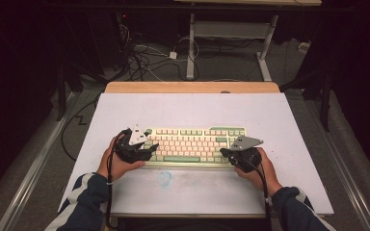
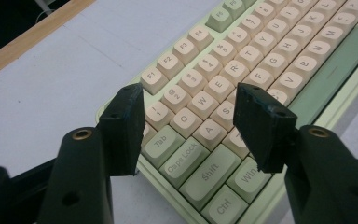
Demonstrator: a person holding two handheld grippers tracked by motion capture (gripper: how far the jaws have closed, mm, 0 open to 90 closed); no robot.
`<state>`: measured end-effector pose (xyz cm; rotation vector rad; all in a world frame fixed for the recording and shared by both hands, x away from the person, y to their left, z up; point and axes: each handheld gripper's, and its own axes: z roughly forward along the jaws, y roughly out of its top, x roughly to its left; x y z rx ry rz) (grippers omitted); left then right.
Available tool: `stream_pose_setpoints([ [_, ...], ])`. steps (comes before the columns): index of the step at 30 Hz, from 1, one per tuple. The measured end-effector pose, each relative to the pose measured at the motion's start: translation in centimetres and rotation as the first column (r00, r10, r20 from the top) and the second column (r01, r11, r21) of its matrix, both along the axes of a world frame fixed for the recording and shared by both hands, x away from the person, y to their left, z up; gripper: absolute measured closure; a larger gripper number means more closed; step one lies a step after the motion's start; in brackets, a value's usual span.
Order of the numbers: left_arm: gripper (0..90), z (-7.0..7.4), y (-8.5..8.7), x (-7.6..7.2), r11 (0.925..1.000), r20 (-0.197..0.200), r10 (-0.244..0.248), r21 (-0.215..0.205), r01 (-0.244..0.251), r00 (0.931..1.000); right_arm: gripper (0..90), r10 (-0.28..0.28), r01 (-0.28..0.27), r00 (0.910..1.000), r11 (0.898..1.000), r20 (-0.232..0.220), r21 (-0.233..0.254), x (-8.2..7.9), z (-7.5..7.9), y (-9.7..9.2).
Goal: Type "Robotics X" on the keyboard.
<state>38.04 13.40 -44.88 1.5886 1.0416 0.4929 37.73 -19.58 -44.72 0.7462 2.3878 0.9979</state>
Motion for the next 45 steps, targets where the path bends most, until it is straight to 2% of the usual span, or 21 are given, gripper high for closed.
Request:
stream_pose_setpoints([
  [2, 45.6, 0.0, 0.0, 0.0, 1.0, 0.0, 0.004, 0.002, -0.004, 1.0, 90.0, -0.002, 0.002, 1.0, 1.0, -0.002, -0.003, 0.0, -0.1, 0.0],
  [7, 65.9, 0.1, 0.1, -0.1, 0.9999, 0.001, -0.007, 0.015, 0.007, 1.0, 90.0, -0.012, 0.012, 0.9999, 1.0, -0.009, -0.01, 0.1, -0.5, 0.0],
  [12, 85.9, 0.1, 0.1, -0.1, 0.9996, -0.018, -0.02, 0.02, 0.02, 0.9997, 90.0, -0.014, 0.014, 0.9998, 1.0, -0.016, -0.01, 0.2, -0.8, -0.1],
  [17, 87.7, 0.1, -0.2, -0.2, 0.997, -0.037, -0.053, 0.055, 0.055, 0.9979, 90.0, -0.015, 0.015, 0.9998, 1.0, -0.01, -0.008, 0.2, -0.8, -0.1],
  [21, 87.7, 0.4, -1.0, 0.2, 0.9961, -0.041, -0.069, 0.052, 0.071, 0.9968, 90.0, -0.016, 0.016, 0.9999, 1.0, -0.002, -0.014, 0.1, -0.9, 0.0],
  [28, 87.7, 0.4, -3.4, 1.2, 0.9908, -0.049, -0.104, 0.081, 0.108, 0.9933, 90.0, -0.02, 0.02, 0.9998, 1.0, 0.004, -0.013, 0.0, -0.9, 0.0],
  [32, 87.6, 0.0, -4.9, 1.8, 0.9876, -0.053, -0.116, 0.1, 0.121, 0.9918, 90.0, -0.02, 0.02, 0.9998, 1.0, 0.006, -0.015, 0.0, -0.9, 0.0],
  [35, 87.6, -0.4, -5.7, 2.3, 0.987, -0.065, -0.122, 0.097, 0.128, 0.9904, 90.0, -0.022, 0.022, 0.9997, 1.0, 0.009, -0.019, -0.1, -0.9, 0.1],
  [36, 87.6, -0.5, -5.9, 2.4, 0.9851, -0.065, -0.122, 0.114, 0.129, 0.9904, 90.0, -0.023, 0.023, 0.9997, 1.0, 0.009, -0.02, -0.1, -0.9, 0.1],
  [45, 87.6, -1.4, -6.7, 3.1, 0.9812, -0.082, -0.13, 0.133, 0.14, 0.9881, 90.0, -0.025, 0.025, 0.9996, 0.999, 0.011, -0.02, -0.1, -1.0, 0.1],
])
